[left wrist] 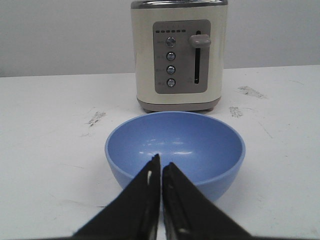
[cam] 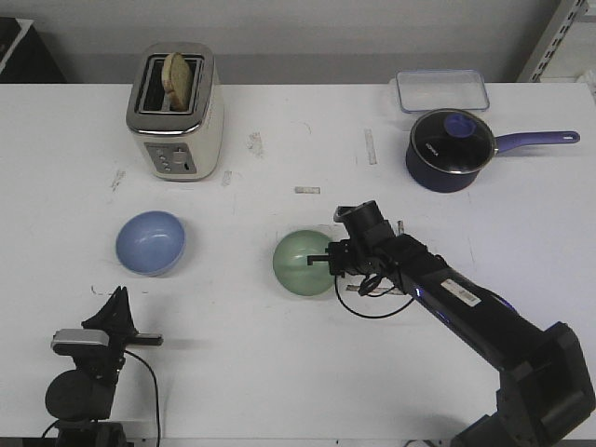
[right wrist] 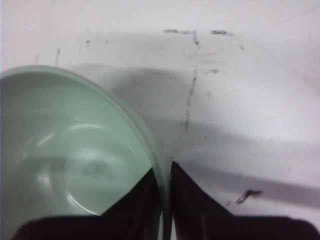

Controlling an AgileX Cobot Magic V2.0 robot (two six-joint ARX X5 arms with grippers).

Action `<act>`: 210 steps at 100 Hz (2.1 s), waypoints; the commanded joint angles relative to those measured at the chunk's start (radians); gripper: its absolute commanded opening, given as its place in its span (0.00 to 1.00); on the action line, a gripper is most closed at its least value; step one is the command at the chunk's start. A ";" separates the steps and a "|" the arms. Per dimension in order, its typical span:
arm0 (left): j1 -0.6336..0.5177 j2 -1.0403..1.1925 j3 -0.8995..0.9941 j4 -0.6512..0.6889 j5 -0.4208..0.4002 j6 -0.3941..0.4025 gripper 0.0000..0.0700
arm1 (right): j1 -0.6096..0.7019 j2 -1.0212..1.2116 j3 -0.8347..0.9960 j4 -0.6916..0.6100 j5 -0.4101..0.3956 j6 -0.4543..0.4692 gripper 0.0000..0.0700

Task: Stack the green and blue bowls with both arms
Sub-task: 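Drag the green bowl toward the table center with the right gripper, then release the green bowl and retract the right gripper to rest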

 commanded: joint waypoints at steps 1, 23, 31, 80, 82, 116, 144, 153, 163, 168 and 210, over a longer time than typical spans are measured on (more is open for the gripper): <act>0.000 -0.002 -0.021 0.016 0.002 0.005 0.00 | 0.011 0.018 0.016 0.008 0.013 0.011 0.15; 0.000 -0.002 -0.021 0.016 0.002 0.005 0.00 | 0.006 -0.016 0.017 0.027 0.011 0.010 0.52; 0.000 -0.002 -0.021 0.016 0.002 0.005 0.00 | -0.005 -0.053 0.017 0.036 0.010 -0.002 0.52; 0.000 -0.002 -0.021 0.016 0.002 0.005 0.00 | -0.145 -0.362 -0.077 0.144 0.172 -0.437 0.08; 0.000 -0.002 -0.021 0.016 0.002 0.005 0.00 | -0.155 -0.376 -0.090 0.159 0.179 -0.446 0.04; 0.000 -0.002 -0.021 0.016 0.002 0.005 0.00 | -0.330 -0.668 -0.405 0.469 0.198 -0.457 0.01; 0.000 -0.002 -0.021 0.016 0.002 0.005 0.00 | -0.429 -0.941 -0.676 0.661 0.198 -0.457 0.01; 0.000 -0.002 -0.021 0.016 0.002 0.005 0.00 | -0.436 -1.028 -0.715 0.626 0.198 -0.457 0.01; 0.000 -0.002 -0.021 0.016 0.002 0.005 0.00 | -0.436 -1.120 -0.735 0.554 0.198 -0.457 0.01; 0.000 -0.002 -0.021 0.016 0.002 0.005 0.00 | -0.436 -1.164 -0.739 0.510 0.198 -0.457 0.01; 0.000 -0.002 -0.021 0.016 0.002 0.005 0.00 | -0.435 -1.445 -0.739 0.397 0.193 -0.455 0.01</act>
